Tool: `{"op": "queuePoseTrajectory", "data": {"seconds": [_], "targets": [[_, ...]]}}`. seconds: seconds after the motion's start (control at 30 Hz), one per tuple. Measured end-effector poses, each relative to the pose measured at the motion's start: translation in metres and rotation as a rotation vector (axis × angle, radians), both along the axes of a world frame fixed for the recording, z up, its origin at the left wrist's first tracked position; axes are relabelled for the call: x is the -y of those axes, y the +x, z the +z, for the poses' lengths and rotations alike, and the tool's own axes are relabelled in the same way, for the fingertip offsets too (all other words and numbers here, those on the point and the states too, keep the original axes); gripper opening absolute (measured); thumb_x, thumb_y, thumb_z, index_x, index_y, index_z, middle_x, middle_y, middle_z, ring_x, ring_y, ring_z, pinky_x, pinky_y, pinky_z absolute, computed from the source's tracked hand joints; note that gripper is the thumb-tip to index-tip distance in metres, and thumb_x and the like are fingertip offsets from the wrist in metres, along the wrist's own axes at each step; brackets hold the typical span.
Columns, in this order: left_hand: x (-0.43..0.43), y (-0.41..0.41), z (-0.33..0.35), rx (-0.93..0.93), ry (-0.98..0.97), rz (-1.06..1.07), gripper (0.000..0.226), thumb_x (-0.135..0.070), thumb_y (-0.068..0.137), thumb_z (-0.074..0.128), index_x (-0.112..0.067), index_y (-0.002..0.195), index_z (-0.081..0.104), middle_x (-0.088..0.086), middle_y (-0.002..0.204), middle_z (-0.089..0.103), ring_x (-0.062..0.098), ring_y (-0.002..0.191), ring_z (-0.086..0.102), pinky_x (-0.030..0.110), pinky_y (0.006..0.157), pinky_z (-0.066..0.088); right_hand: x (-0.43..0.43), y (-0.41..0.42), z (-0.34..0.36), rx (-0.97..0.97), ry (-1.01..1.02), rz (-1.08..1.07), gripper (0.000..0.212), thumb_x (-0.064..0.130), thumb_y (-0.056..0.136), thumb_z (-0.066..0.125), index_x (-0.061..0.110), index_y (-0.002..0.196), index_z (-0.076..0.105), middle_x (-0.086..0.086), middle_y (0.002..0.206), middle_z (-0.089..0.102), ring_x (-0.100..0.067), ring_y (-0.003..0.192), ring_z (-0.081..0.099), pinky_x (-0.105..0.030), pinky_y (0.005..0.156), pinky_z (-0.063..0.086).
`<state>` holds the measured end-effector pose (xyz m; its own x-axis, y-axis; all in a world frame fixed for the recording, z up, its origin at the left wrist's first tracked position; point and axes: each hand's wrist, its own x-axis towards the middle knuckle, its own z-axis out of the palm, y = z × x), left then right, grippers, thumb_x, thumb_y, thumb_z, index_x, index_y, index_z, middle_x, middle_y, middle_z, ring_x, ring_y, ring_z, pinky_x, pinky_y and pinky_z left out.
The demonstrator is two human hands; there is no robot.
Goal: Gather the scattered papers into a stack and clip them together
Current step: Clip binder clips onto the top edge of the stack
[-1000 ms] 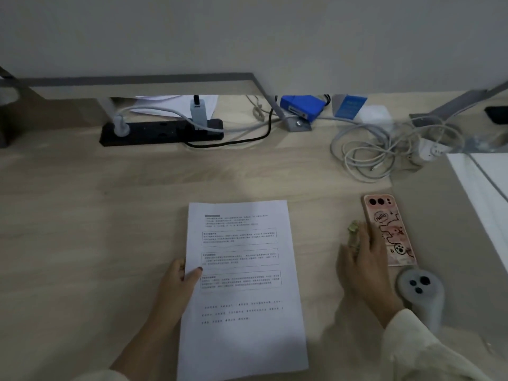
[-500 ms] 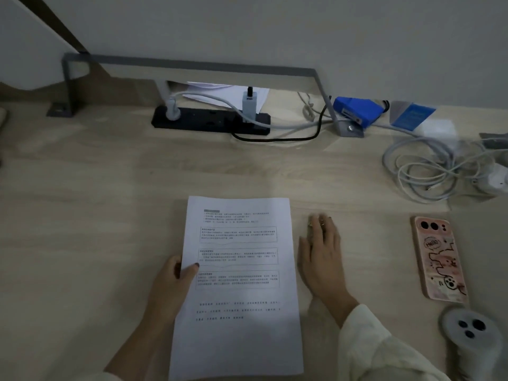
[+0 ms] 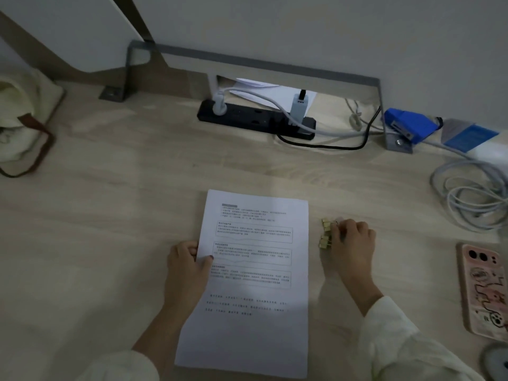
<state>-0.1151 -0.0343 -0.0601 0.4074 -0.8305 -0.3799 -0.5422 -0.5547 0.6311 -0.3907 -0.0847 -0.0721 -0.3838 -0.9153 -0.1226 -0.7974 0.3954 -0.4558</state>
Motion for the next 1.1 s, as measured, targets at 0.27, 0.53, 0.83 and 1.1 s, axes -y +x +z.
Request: {"op": "queuePoseTrajectory", "data": {"seconds": [0.27, 0.53, 0.83, 1.1], "targets": [[0.001, 0.001, 0.002, 0.068, 0.034, -0.071, 0.033, -0.016, 0.082, 0.063, -0.008, 0.109, 0.047, 0.003, 0.108, 0.042, 0.023, 0.107, 0.044, 0.030, 0.078, 0.039, 0.010, -0.004, -0.006, -0.026, 0.029, 0.010, 0.022, 0.019, 0.093, 0.045, 0.003, 0.093, 0.060, -0.020, 0.094, 0.060, -0.033, 0.090, 0.047, -0.031, 0.073, 0.025], [0.025, -0.011, 0.046, -0.255, -0.214, -0.132, 0.016, -0.029, 0.089, 0.054, -0.022, 0.104, 0.053, -0.009, 0.103, 0.054, 0.004, 0.091, 0.052, 0.015, 0.073, 0.040, 0.004, 0.049, 0.078, 0.509, -0.034, 0.134, 0.021, 0.014, 0.093, 0.047, 0.011, 0.075, 0.056, -0.010, 0.079, 0.056, -0.022, 0.067, 0.051, -0.017, 0.058, 0.038], [0.042, -0.026, 0.053, -0.632, -0.060, -0.436, 0.015, -0.022, 0.095, 0.045, -0.010, 0.091, 0.054, -0.008, 0.073, 0.060, -0.003, 0.065, 0.055, 0.017, 0.063, 0.044, 0.000, 0.093, 0.078, 0.790, 0.280, 0.289, 0.028, 0.032, 0.090, 0.052, 0.007, 0.076, 0.052, -0.006, 0.068, 0.055, -0.009, 0.062, 0.054, -0.018, 0.063, 0.047], [0.061, -0.006, 0.040, -0.625, -0.103, -0.349, 0.015, -0.017, 0.094, 0.047, -0.022, 0.082, 0.052, -0.018, 0.066, 0.062, -0.002, 0.063, 0.056, 0.016, 0.061, 0.043, 0.033, 0.110, 0.065, 0.877, 0.475, 0.401, 0.033, 0.040, 0.091, 0.045, 0.015, 0.075, 0.060, -0.002, 0.069, 0.059, -0.014, 0.063, 0.058, -0.030, 0.069, 0.050]]}}
